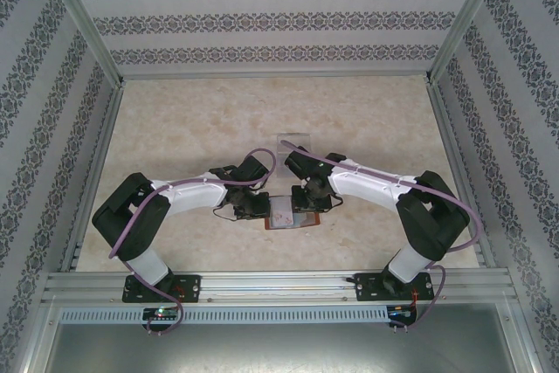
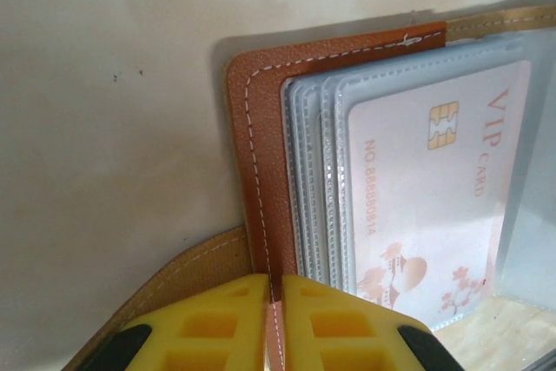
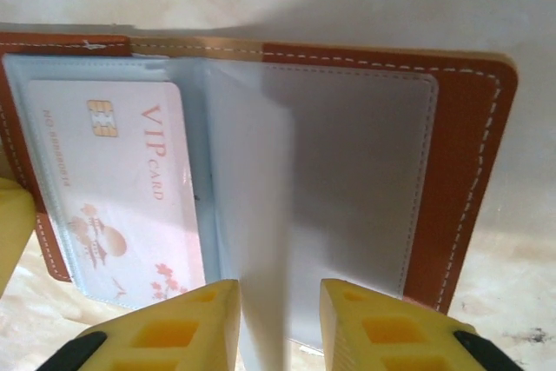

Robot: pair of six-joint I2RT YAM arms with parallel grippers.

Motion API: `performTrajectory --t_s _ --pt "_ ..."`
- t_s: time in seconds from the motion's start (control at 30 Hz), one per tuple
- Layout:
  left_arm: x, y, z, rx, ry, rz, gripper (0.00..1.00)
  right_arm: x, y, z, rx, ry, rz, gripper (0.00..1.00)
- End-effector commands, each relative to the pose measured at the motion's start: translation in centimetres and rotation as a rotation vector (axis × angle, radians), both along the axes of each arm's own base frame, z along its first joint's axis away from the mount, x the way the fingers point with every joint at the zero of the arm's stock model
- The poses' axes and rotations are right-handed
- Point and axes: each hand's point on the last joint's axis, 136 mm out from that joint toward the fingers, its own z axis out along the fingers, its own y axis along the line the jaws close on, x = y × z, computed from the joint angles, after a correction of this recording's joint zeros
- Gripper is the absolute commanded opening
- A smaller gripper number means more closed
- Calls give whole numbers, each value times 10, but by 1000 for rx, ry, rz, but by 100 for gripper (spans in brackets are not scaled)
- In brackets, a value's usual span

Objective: Take the credit cards out of the card holder

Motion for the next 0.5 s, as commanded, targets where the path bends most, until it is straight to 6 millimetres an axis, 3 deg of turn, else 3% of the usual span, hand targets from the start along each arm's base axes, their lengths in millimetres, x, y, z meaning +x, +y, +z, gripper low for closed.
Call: performTrajectory --t_s 0.0,0.27,0.47 --pt "-4 -5 -4 6 21 -22 14 -2 -13 0 -36 -8 1 27" --pt "-4 -4 -4 10 24 -23 14 -4 -22 -5 -59 -5 2 14" --pt "-6 -3 -8 18 35 -24 14 -5 -30 -10 -98 -3 1 15"
